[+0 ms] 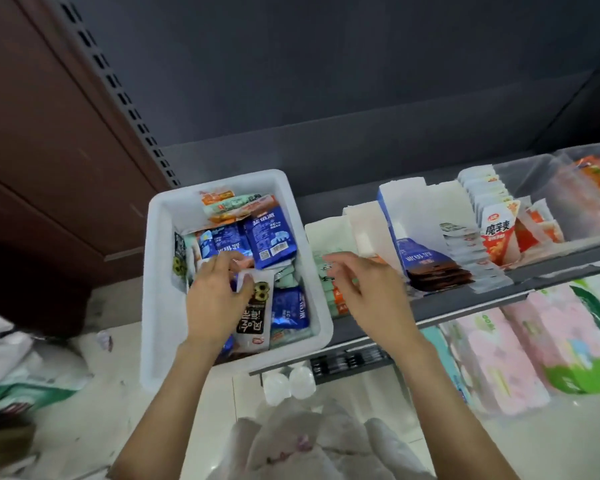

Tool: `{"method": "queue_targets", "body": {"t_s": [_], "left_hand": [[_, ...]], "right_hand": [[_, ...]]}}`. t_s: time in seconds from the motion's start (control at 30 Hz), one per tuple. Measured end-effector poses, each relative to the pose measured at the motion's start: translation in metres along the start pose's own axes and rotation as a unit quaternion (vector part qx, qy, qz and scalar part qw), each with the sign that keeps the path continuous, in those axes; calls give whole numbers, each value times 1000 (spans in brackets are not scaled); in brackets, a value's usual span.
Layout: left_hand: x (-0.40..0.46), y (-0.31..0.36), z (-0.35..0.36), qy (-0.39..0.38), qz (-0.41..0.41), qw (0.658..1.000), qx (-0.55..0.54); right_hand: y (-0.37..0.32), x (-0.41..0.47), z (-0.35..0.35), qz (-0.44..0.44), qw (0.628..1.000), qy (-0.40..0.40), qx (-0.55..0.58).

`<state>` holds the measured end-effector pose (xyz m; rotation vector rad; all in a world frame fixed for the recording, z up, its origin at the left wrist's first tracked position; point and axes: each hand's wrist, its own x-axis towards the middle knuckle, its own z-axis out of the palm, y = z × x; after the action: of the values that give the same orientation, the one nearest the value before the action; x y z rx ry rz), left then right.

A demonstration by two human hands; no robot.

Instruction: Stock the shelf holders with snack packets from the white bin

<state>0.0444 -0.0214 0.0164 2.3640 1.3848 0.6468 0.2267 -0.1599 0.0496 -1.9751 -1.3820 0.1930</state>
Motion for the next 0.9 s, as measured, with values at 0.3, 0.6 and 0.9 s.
{"method": "queue_targets", "body": {"t_s": [0.3, 0.6, 0.9], "left_hand": [[-10, -61, -17, -96, -95, 950, 282], [-27, -76, -18, -120, -64, 970, 200], [-22, -61, -59, -88, -161, 960, -211]], "right_hand": [[-66, 53, 152, 44, 968, -237, 77], [-79, 60, 199, 150, 964, -215, 39], [-80, 40, 104, 244, 885, -52, 393]]}}
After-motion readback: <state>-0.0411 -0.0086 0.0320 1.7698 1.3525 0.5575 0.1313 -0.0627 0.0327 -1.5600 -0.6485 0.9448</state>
